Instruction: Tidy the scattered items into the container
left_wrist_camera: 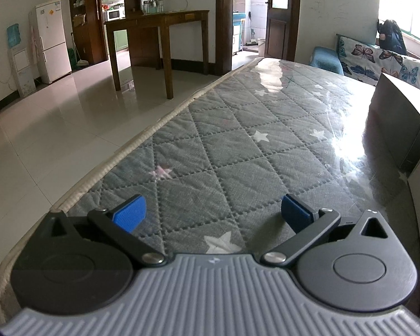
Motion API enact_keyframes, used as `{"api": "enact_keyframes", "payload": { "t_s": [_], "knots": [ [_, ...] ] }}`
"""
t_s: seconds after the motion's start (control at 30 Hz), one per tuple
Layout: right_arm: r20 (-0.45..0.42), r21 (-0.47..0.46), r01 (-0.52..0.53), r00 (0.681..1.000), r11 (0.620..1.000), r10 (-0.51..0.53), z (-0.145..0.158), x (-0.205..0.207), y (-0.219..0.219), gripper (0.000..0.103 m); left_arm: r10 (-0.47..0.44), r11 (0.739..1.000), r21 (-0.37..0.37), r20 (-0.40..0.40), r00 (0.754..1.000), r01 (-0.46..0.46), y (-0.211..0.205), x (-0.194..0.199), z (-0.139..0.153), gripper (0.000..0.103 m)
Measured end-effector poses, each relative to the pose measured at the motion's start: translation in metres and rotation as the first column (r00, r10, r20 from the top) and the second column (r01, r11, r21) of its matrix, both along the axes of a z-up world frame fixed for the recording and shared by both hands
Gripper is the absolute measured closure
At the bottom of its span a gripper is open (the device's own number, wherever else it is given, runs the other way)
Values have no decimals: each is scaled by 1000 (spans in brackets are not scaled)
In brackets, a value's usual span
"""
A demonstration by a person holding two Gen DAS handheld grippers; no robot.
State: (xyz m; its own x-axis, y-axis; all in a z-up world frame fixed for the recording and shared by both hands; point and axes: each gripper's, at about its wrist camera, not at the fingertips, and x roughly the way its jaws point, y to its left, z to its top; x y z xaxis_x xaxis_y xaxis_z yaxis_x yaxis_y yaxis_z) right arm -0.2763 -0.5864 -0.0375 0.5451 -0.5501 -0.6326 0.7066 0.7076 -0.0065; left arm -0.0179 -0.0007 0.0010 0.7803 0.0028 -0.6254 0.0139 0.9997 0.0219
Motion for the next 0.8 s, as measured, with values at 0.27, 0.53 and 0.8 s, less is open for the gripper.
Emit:
{"api": "enact_keyframes", "payload": {
  "t_s": [0.27, 0.53, 0.8],
  "knots": [
    [0, 1, 1, 1000, 1000, -1, -1, 2, -1, 0, 1, 1000, 0, 0, 1000, -1, -1, 1, 0, 0],
    [1, 1, 2, 1000, 1000, -2, -2, 1, 0, 0, 2, 1000, -1, 0, 1000, -2, -1, 1, 0, 0],
    [1, 1, 2, 1000, 1000, -2, -2, 1, 0, 0, 2, 1000, -1, 0, 1000, -2, -1, 1, 0, 0]
  ]
}}
